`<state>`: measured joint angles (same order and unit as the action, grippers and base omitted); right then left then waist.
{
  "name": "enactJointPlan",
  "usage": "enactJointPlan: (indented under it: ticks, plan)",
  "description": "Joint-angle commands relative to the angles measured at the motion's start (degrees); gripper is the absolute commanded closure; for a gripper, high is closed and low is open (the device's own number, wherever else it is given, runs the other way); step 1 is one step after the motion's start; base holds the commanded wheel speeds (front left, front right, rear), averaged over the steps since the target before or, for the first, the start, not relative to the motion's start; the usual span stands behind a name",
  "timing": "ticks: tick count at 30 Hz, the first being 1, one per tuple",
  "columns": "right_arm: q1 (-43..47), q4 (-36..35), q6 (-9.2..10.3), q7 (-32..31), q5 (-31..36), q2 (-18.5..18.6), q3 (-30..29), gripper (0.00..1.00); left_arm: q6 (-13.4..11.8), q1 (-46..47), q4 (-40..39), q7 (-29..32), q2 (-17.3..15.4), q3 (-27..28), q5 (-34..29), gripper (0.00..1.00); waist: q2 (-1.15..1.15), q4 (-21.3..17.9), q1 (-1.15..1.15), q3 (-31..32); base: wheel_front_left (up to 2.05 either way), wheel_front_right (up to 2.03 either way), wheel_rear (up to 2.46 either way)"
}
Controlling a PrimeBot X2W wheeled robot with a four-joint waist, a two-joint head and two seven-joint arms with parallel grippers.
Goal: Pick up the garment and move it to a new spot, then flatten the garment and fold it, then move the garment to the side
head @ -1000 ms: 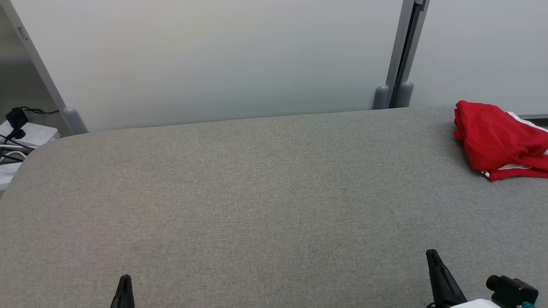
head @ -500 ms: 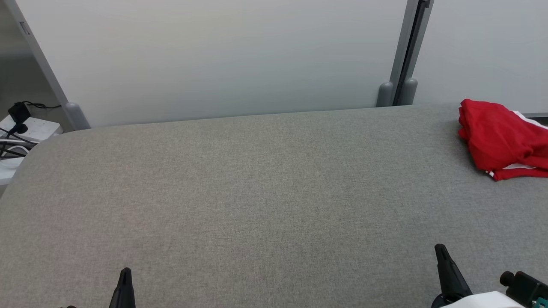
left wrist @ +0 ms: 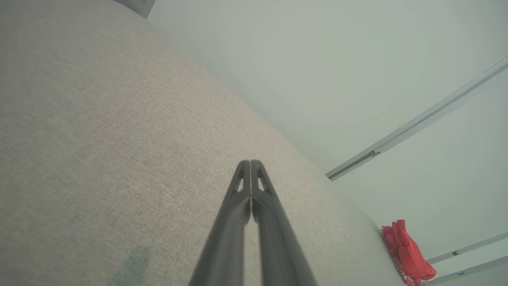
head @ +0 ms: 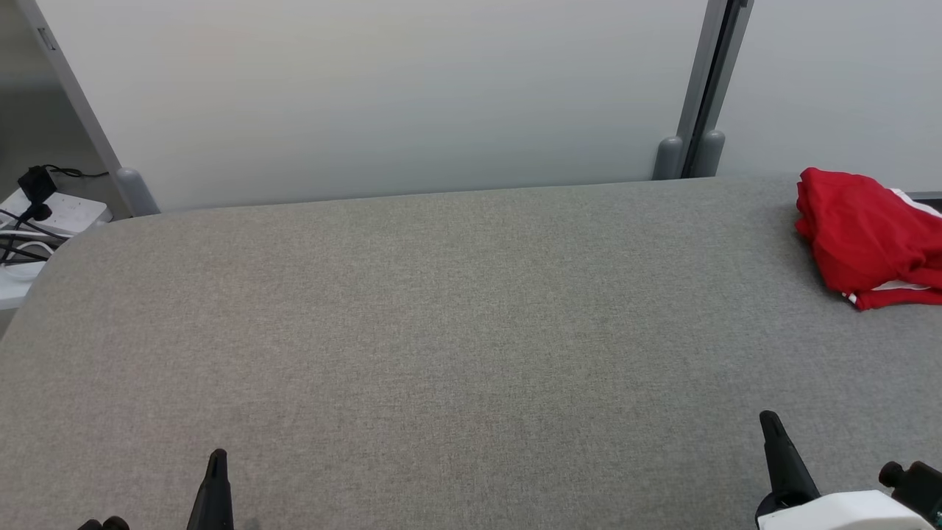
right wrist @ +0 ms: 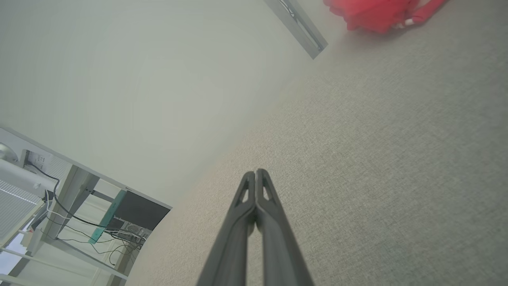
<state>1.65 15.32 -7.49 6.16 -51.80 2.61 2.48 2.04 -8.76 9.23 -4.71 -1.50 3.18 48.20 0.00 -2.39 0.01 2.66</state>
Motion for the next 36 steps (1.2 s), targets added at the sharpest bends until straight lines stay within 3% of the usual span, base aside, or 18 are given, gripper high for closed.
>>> enactJointPlan:
  ticks: [1,36]
  plan:
    - [-2.6,-1.5,-0.01,-0.5,-1.9,1.1,0.2,1.00,0.6,3.4,-1.0,0.4,-0.8,1.3,2.0,1.00,0.00,0.1,0.00,-0.1,0.00,0.00,0.00]
    - [-5.3,-1.5,0.00,-6.2,-23.2,1.3,-3.7,1.00,3.2,9.5,2.1,6.1,-1.1,2.4,24.3,1.00,0.00,1.3,0.00,-1.5,0.00,0.00,0.00]
